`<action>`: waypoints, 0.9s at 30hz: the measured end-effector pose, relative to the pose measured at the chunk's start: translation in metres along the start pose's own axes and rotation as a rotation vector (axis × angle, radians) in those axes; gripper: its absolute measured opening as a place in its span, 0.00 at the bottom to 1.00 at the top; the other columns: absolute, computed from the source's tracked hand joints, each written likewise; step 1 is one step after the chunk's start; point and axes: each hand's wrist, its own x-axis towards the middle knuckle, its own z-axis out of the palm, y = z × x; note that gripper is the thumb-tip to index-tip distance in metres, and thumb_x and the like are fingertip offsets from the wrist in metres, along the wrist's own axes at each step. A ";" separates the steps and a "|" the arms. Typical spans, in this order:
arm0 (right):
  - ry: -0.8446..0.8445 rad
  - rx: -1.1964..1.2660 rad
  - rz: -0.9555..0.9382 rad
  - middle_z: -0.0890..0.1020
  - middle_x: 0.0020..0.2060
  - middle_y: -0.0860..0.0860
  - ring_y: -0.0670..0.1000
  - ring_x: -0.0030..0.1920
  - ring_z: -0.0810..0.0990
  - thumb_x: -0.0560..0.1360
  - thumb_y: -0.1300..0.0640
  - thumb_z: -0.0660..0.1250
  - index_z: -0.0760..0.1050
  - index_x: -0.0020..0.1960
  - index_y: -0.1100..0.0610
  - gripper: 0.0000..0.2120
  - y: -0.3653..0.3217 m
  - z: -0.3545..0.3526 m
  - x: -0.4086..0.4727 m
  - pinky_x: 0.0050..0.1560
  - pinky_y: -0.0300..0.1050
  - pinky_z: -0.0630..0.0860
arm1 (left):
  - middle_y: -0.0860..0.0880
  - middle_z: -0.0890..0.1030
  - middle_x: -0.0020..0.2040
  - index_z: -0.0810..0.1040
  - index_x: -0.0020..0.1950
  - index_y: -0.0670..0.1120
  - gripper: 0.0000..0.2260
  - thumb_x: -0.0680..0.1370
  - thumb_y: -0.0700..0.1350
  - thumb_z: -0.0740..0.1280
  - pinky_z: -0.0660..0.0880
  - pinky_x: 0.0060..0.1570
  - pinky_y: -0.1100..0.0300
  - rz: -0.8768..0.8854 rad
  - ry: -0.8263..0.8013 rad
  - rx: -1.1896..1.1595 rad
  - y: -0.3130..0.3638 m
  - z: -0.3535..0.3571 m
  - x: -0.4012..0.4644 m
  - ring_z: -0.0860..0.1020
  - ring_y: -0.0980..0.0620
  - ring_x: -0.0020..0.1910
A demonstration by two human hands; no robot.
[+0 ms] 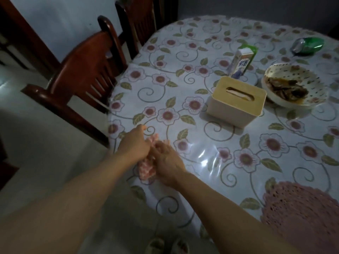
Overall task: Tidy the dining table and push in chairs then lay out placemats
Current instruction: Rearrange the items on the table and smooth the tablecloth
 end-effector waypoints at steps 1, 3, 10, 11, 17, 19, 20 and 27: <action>-0.030 0.020 0.010 0.51 0.76 0.56 0.58 0.76 0.52 0.79 0.52 0.57 0.50 0.77 0.51 0.29 -0.005 0.012 0.002 0.72 0.53 0.60 | 0.46 0.69 0.71 0.63 0.72 0.46 0.22 0.78 0.45 0.61 0.67 0.62 0.54 -0.003 0.001 0.002 -0.005 0.002 0.000 0.69 0.45 0.68; -0.047 0.030 0.063 0.40 0.77 0.53 0.55 0.77 0.38 0.81 0.47 0.49 0.40 0.78 0.53 0.30 -0.010 0.031 0.001 0.76 0.51 0.46 | 0.46 0.69 0.71 0.63 0.72 0.46 0.22 0.78 0.44 0.62 0.67 0.62 0.53 0.003 0.007 0.011 -0.012 0.007 0.000 0.69 0.44 0.67; 0.110 0.018 0.071 0.58 0.76 0.56 0.55 0.76 0.55 0.80 0.54 0.59 0.57 0.76 0.60 0.27 0.006 0.026 -0.022 0.74 0.48 0.56 | 0.46 0.72 0.68 0.66 0.70 0.47 0.20 0.78 0.44 0.61 0.69 0.60 0.53 0.096 -0.006 -0.027 0.003 0.028 -0.015 0.71 0.45 0.64; 0.148 0.036 0.095 0.61 0.75 0.55 0.55 0.75 0.59 0.79 0.55 0.61 0.61 0.74 0.59 0.25 0.016 0.021 -0.033 0.72 0.47 0.59 | 0.46 0.71 0.69 0.65 0.70 0.47 0.20 0.78 0.44 0.61 0.68 0.62 0.52 0.120 -0.022 -0.030 0.009 0.030 -0.016 0.71 0.45 0.65; 0.328 0.009 0.410 0.75 0.66 0.52 0.52 0.60 0.78 0.70 0.60 0.73 0.73 0.66 0.54 0.25 0.098 -0.014 -0.128 0.54 0.42 0.76 | 0.46 0.71 0.69 0.65 0.70 0.47 0.20 0.78 0.44 0.61 0.68 0.60 0.53 0.258 -0.134 0.006 0.059 0.044 -0.034 0.71 0.43 0.65; 0.209 -0.041 0.579 0.74 0.65 0.52 0.53 0.60 0.77 0.75 0.57 0.67 0.71 0.67 0.55 0.21 0.108 -0.026 -0.147 0.55 0.45 0.75 | 0.45 0.71 0.69 0.64 0.71 0.47 0.21 0.78 0.45 0.62 0.68 0.61 0.53 0.300 -0.164 0.006 0.075 0.050 -0.042 0.71 0.44 0.65; 0.163 -0.090 0.642 0.77 0.62 0.54 0.53 0.57 0.79 0.76 0.55 0.66 0.72 0.65 0.56 0.18 0.110 -0.035 -0.153 0.52 0.45 0.76 | 0.45 0.71 0.69 0.64 0.72 0.47 0.22 0.78 0.45 0.62 0.68 0.62 0.53 0.315 -0.180 0.010 0.082 0.053 -0.045 0.70 0.44 0.66; 0.461 -0.021 0.741 0.75 0.53 0.55 0.55 0.52 0.75 0.76 0.54 0.64 0.70 0.54 0.60 0.11 0.122 -0.097 -0.210 0.42 0.43 0.68 | 0.46 0.70 0.70 0.63 0.72 0.47 0.22 0.78 0.47 0.62 0.69 0.63 0.51 0.402 -0.241 0.058 0.145 0.069 -0.068 0.70 0.45 0.66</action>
